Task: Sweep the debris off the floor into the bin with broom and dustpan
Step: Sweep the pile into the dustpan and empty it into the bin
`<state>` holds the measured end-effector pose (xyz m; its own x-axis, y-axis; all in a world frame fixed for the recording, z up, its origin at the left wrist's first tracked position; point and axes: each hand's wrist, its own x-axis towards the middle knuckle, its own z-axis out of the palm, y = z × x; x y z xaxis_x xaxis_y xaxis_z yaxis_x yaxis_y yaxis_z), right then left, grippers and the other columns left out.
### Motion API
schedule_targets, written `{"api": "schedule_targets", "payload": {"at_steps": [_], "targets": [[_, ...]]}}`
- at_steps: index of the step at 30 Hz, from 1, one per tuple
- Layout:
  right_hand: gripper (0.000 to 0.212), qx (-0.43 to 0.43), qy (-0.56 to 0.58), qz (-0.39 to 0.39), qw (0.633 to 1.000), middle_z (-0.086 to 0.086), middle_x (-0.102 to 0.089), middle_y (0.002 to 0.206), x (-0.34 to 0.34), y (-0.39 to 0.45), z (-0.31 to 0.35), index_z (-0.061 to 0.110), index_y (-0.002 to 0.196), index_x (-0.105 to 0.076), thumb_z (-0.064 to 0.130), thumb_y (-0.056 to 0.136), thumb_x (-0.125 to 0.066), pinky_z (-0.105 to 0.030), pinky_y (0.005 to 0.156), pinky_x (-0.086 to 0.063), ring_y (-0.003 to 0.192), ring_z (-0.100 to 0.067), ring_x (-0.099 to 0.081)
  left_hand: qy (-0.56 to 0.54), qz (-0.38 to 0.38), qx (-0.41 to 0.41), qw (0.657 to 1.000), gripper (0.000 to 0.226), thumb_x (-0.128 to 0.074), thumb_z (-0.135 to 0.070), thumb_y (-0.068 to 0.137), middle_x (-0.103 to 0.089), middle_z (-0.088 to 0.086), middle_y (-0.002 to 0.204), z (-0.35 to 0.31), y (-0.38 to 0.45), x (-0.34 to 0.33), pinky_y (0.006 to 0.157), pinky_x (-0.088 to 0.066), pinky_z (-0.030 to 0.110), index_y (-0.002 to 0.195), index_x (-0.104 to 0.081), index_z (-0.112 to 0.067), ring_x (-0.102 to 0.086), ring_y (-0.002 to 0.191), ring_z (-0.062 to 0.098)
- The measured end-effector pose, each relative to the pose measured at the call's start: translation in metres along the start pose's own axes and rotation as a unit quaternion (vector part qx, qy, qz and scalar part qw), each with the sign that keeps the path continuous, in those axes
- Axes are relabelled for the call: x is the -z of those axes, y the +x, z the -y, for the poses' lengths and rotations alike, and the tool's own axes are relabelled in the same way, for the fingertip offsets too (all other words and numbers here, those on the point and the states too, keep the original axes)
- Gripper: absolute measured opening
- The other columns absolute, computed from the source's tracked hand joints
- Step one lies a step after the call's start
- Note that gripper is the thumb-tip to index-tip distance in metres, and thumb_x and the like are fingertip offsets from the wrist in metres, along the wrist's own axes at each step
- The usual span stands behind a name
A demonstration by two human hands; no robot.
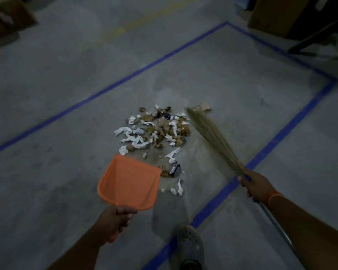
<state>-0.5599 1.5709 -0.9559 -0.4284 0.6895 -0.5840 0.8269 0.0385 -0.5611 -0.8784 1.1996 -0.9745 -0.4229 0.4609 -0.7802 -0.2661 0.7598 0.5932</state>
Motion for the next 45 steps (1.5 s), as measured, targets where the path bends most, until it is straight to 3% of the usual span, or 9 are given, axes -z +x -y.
{"api": "schedule_targets", "payload": {"at_steps": [2, 6, 13, 18, 28, 32, 36, 38, 45], "targets": [[0.056, 0.022, -0.040, 0.009, 0.999, 0.012, -0.051, 0.080, -0.006, 0.056, 0.007, 0.048, 0.148, -0.023, 0.027, 0.101, -0.047, -0.018, 0.041, -0.041, 0.050, -0.014, -0.051, -0.008, -0.007, 0.002, 1.000, 0.018, -0.059, 0.007, 0.092, -0.052, 0.007, 0.058, 0.005, 0.048, 0.005, 0.041, -0.033, 0.017, 0.101, -0.073, 0.000, -0.047, 0.044, 0.007], [0.057, 0.033, -0.084, -0.001, 0.996, -0.004, -0.055, 0.108, -0.029, 0.170, 0.005, 0.050, 0.148, -0.022, 0.031, 0.101, -0.047, -0.024, 0.044, -0.044, 0.053, -0.019, -0.055, -0.020, -0.035, -0.001, 0.999, 0.017, -0.059, 0.007, 0.093, -0.053, 0.006, 0.055, 0.019, 0.147, 0.015, 0.039, -0.034, 0.018, 0.100, -0.073, 0.000, -0.046, 0.043, 0.009], [0.057, 0.057, -0.089, -0.051, 0.993, -0.011, -0.055, 0.112, -0.090, 0.320, -0.030, 0.045, 0.149, -0.025, 0.026, 0.101, -0.049, -0.028, 0.044, -0.046, 0.055, -0.026, -0.056, -0.007, 0.000, -0.014, 1.000, 0.020, -0.060, -0.001, 0.095, -0.051, 0.011, 0.061, 0.048, 0.291, 0.041, 0.043, -0.033, 0.019, 0.103, -0.077, -0.008, -0.040, 0.048, 0.013], [0.058, 0.068, -0.113, -0.023, 0.991, -0.013, -0.061, 0.095, -0.121, 0.387, -0.059, 0.047, 0.147, -0.028, 0.023, 0.099, -0.050, -0.028, 0.044, -0.044, 0.053, -0.026, -0.052, -0.012, 0.062, 0.009, 0.998, 0.020, -0.062, 0.002, 0.092, -0.054, 0.009, 0.067, 0.046, 0.349, 0.057, 0.044, -0.037, 0.020, 0.102, -0.078, -0.007, -0.046, 0.052, 0.011], [0.053, 0.141, -0.160, 0.042, 0.976, -0.017, -0.067, 0.100, -0.157, 0.369, -0.066, 0.059, 0.135, -0.032, 0.027, 0.098, -0.054, -0.041, 0.053, -0.053, 0.050, -0.020, -0.053, 0.061, 0.111, -0.020, 0.992, 0.023, -0.058, 0.006, 0.093, -0.063, 0.001, 0.058, 0.000, 0.381, 0.049, 0.042, -0.038, 0.017, 0.111, -0.070, 0.000, -0.051, 0.048, 0.007], [0.058, 0.183, -0.198, 0.066, 0.961, -0.011, -0.068, 0.105, -0.169, 0.337, -0.054, 0.073, 0.122, -0.024, 0.028, 0.099, -0.051, -0.025, 0.052, -0.049, 0.051, -0.014, -0.054, 0.059, 0.133, -0.033, 0.989, 0.023, -0.055, 0.006, 0.095, -0.066, -0.002, 0.057, -0.006, 0.385, 0.030, 0.041, -0.038, 0.015, 0.113, -0.068, -0.001, -0.050, 0.046, 0.004], [0.055, 0.220, -0.265, 0.081, 0.935, 0.006, -0.054, 0.132, -0.176, 0.310, -0.042, 0.043, 0.148, -0.025, 0.027, 0.101, -0.048, -0.003, 0.059, -0.040, 0.060, 0.015, -0.053, 0.043, 0.128, -0.041, 0.990, 0.022, -0.061, 0.001, 0.093, -0.058, 0.008, 0.062, 0.007, 0.399, 0.025, 0.043, -0.039, 0.019, 0.106, -0.076, -0.009, -0.047, 0.050, 0.011], [0.056, 0.244, -0.274, 0.069, 0.928, 0.008, -0.050, 0.141, -0.178, 0.299, -0.047, 0.046, 0.147, -0.022, 0.030, 0.101, -0.049, 0.001, 0.064, -0.037, 0.067, 0.030, -0.046, 0.039, 0.123, -0.048, 0.990, 0.021, -0.063, -0.002, 0.093, -0.056, 0.010, 0.064, 0.014, 0.401, 0.024, 0.044, -0.037, 0.019, 0.105, -0.078, -0.013, -0.043, 0.052, 0.013], [0.066, 0.274, -0.277, 0.059, 0.919, 0.018, -0.055, 0.121, -0.183, 0.255, -0.076, 0.074, 0.134, -0.007, 0.038, 0.099, -0.049, -0.004, 0.073, -0.039, 0.085, 0.017, -0.051, -0.017, 0.108, -0.067, 0.992, 0.021, -0.062, -0.004, 0.095, -0.053, 0.008, 0.063, 0.031, 0.387, 0.012, 0.041, -0.037, 0.017, 0.109, -0.075, -0.012, -0.044, 0.045, 0.009]]}}
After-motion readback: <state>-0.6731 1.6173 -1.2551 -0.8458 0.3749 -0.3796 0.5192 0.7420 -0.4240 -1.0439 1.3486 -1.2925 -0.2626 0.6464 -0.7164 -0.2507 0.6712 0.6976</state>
